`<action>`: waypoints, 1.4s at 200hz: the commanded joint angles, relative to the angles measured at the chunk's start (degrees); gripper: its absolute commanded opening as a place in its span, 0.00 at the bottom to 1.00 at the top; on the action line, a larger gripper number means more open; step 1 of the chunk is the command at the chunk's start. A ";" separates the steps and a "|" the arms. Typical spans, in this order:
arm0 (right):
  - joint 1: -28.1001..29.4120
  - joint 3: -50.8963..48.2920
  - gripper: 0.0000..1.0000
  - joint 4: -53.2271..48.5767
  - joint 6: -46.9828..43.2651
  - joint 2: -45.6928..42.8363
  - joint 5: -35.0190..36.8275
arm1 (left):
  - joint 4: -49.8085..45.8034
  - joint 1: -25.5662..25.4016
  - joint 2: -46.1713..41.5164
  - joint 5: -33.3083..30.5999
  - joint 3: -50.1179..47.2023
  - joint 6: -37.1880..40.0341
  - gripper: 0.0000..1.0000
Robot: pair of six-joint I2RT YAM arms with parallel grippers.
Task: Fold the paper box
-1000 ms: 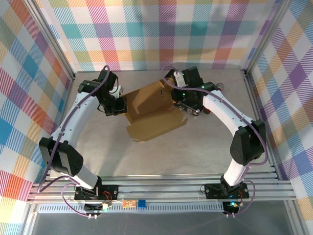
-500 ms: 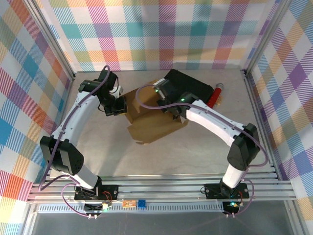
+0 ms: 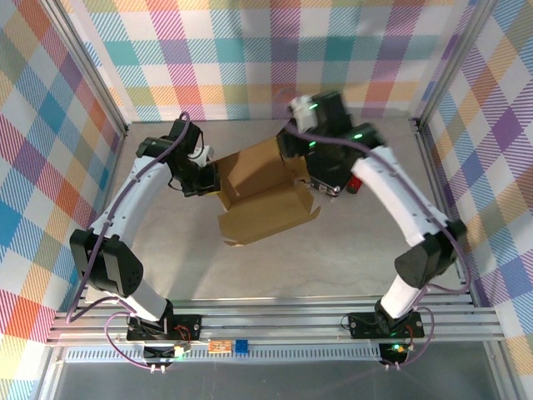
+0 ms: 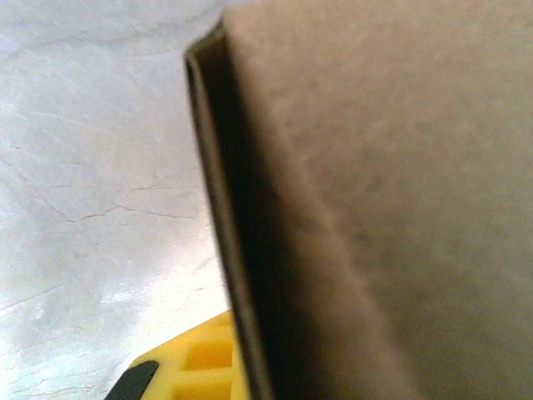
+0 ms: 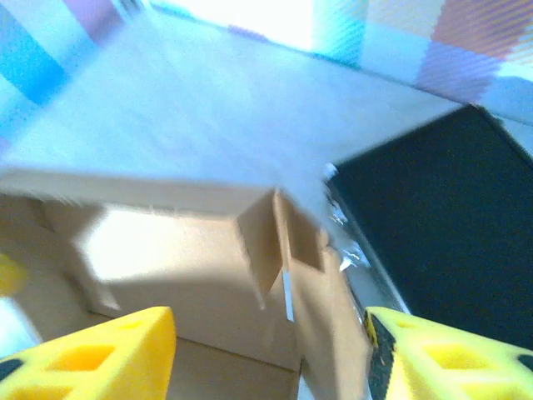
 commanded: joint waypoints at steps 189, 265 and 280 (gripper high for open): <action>-22.28 -33.55 0.32 27.80 21.19 -2.10 -68.14 | -4.20 0.10 7.98 15.65 5.13 12.00 0.00; -19.06 -32.43 0.40 16.53 10.60 -3.34 -58.31 | -4.02 0.10 8.36 17.10 5.94 11.90 0.00; -18.35 -31.08 0.41 14.63 8.92 -3.01 -56.57 | -3.93 0.10 8.10 17.23 5.77 11.81 0.00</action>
